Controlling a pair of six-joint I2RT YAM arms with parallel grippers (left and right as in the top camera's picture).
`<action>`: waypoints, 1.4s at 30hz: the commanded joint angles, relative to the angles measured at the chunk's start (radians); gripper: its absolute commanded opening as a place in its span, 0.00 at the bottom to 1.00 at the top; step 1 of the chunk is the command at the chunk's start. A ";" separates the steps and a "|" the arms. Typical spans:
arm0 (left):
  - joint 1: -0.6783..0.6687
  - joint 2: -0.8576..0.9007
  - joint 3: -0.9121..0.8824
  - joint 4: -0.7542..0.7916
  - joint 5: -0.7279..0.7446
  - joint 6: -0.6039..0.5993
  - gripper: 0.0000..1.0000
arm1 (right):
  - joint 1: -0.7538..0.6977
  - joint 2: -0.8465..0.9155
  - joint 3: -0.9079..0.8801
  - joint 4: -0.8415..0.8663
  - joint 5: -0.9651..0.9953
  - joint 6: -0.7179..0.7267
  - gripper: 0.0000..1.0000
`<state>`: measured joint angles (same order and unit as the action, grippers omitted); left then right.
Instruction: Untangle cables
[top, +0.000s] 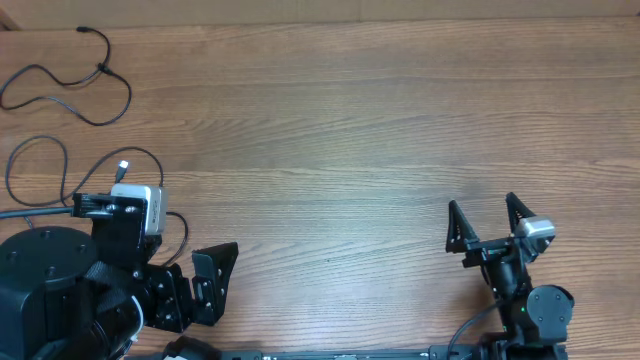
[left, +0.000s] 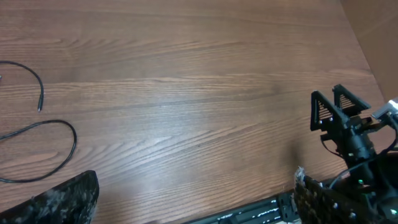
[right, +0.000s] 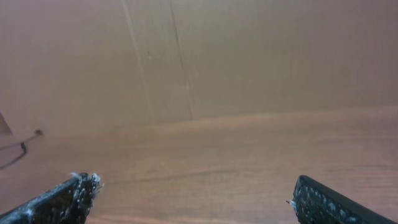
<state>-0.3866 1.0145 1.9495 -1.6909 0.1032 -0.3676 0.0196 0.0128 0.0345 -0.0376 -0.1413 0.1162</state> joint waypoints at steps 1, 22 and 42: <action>-0.006 0.000 0.000 0.002 -0.010 -0.006 1.00 | -0.002 -0.011 -0.027 0.013 0.029 0.022 1.00; -0.006 0.000 0.000 0.002 -0.010 -0.006 1.00 | -0.012 -0.010 -0.027 -0.043 0.055 -0.156 1.00; -0.006 0.000 0.000 0.002 -0.010 -0.006 1.00 | -0.014 -0.010 -0.026 -0.044 0.088 -0.177 1.00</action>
<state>-0.3866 1.0145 1.9495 -1.6909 0.1032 -0.3676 0.0017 0.0120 0.0185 -0.0891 -0.0689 -0.0536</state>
